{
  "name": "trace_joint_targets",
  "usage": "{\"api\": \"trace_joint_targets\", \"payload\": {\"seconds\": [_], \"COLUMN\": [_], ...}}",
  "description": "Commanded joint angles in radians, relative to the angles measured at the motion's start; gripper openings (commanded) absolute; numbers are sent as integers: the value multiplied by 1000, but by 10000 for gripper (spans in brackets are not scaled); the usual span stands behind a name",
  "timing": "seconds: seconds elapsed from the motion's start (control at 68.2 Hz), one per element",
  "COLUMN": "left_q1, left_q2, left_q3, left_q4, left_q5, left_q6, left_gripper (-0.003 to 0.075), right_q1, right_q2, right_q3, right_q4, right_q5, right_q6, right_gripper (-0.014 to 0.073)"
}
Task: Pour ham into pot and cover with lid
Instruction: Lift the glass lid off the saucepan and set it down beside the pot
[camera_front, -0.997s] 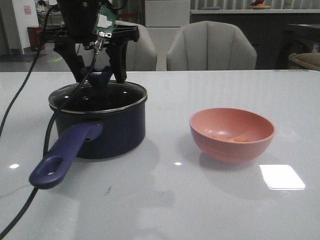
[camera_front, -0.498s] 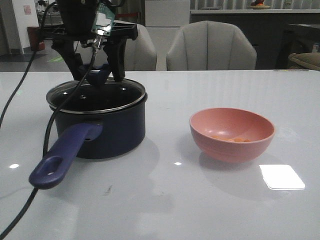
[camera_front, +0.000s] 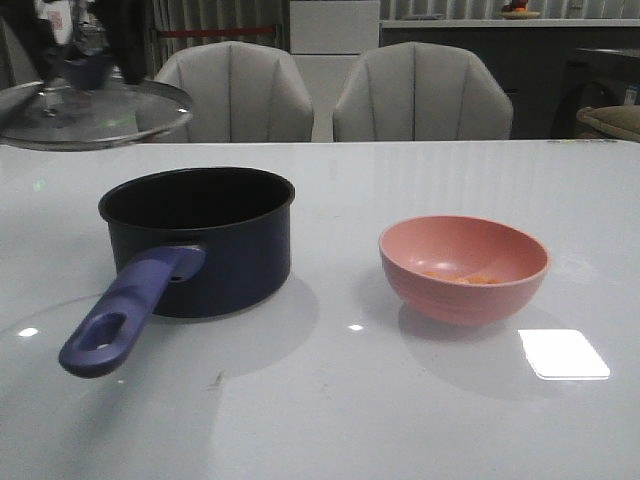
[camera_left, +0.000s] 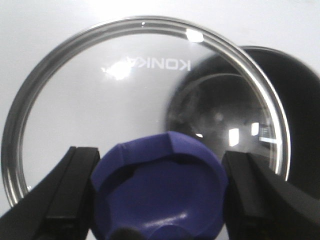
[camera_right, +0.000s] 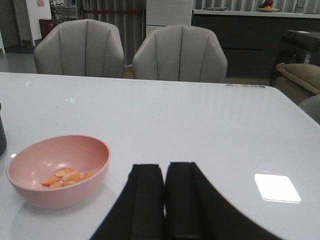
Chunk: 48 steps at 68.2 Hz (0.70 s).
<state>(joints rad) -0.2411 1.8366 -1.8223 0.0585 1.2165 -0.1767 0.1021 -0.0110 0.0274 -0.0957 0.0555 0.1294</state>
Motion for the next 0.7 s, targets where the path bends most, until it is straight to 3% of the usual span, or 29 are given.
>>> {"api": "trace_joint_targets", "payload": {"seconds": [0.0, 0.103, 0.278, 0.469, 0.689], "left_q1": [91, 184, 298, 319, 317], "left_q2": [-105, -141, -152, -128, -84], "left_q3": [40, 147, 343, 512, 560], "left_q4": [15, -9, -195, -219, -224], "left_q5": [-29, -79, -210, -365, -424], "left_q6": [40, 83, 229, 243, 243], "left_gripper": [184, 183, 184, 186, 188], "right_q1": [-7, -7, -7, -7, -7], "right_q2": [-19, -19, -19, -19, -19], "right_q3": [-6, -6, -6, -6, -6], "right_q4": [1, 1, 1, 1, 1], "right_q5": [-81, -81, -81, -81, -81], "right_q6": [-10, -10, -10, -10, -10], "right_gripper": [159, 159, 159, 159, 159]}}
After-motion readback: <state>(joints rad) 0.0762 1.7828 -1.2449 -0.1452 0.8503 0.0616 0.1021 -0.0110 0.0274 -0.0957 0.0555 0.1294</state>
